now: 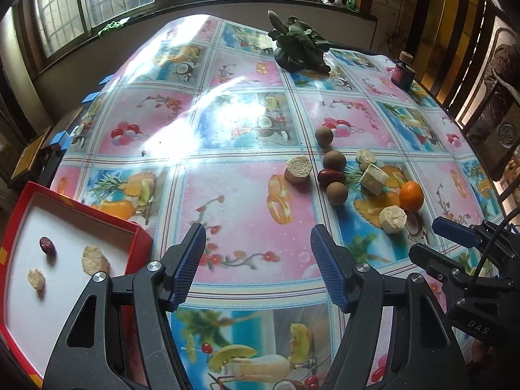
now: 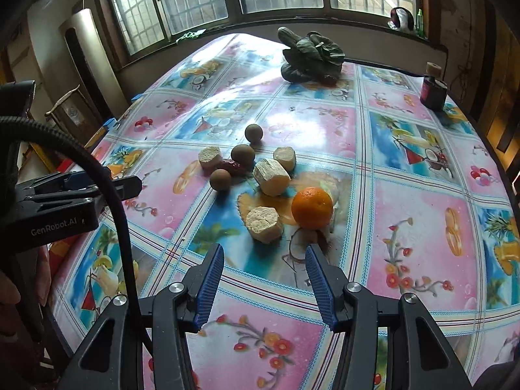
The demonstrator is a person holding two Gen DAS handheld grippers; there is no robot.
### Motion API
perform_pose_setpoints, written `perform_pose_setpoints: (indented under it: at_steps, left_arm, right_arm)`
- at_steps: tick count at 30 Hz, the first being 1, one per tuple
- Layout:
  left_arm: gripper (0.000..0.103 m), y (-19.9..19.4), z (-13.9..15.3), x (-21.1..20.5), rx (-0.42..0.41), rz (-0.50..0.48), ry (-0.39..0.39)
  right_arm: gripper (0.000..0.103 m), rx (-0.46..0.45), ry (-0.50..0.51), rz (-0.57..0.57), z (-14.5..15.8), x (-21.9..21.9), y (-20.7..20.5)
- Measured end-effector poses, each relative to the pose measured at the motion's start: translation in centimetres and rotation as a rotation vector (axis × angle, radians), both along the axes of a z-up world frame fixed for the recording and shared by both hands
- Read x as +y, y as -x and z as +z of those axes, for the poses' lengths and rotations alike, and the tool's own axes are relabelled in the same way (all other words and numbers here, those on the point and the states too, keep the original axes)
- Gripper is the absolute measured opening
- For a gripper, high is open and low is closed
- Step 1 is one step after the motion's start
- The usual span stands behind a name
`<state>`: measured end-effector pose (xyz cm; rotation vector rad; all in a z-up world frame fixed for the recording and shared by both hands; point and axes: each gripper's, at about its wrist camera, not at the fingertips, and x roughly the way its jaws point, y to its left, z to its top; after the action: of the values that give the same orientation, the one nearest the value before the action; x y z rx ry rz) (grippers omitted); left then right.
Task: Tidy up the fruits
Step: 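Grasp a round bread slice with the left tool while the right tool grasps a pale bread chunk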
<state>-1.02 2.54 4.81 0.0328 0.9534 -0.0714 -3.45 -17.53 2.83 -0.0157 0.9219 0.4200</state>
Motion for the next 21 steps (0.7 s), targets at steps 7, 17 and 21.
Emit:
perform_pose_setpoints:
  at_steps: [7,17,21]
  left_arm:
    - [0.068,-2.0,-0.8,-0.7,0.029,-0.014,0.008]
    - [0.068,-6.5,-2.7,-1.4,0.063,-0.012,-0.006]
    - [0.068,-7.7,-3.5,-2.2,0.078,-0.027,-0.018]
  right_arm:
    - [0.046,0.005,0.036,0.059,-1.5,2.2,-1.7]
    - [0.018,0.013,0.007,0.031,-2.3,1.3,-3.1]
    - [0.018,0.010,-0.003,0.043,-2.3,1.2,-3.2]
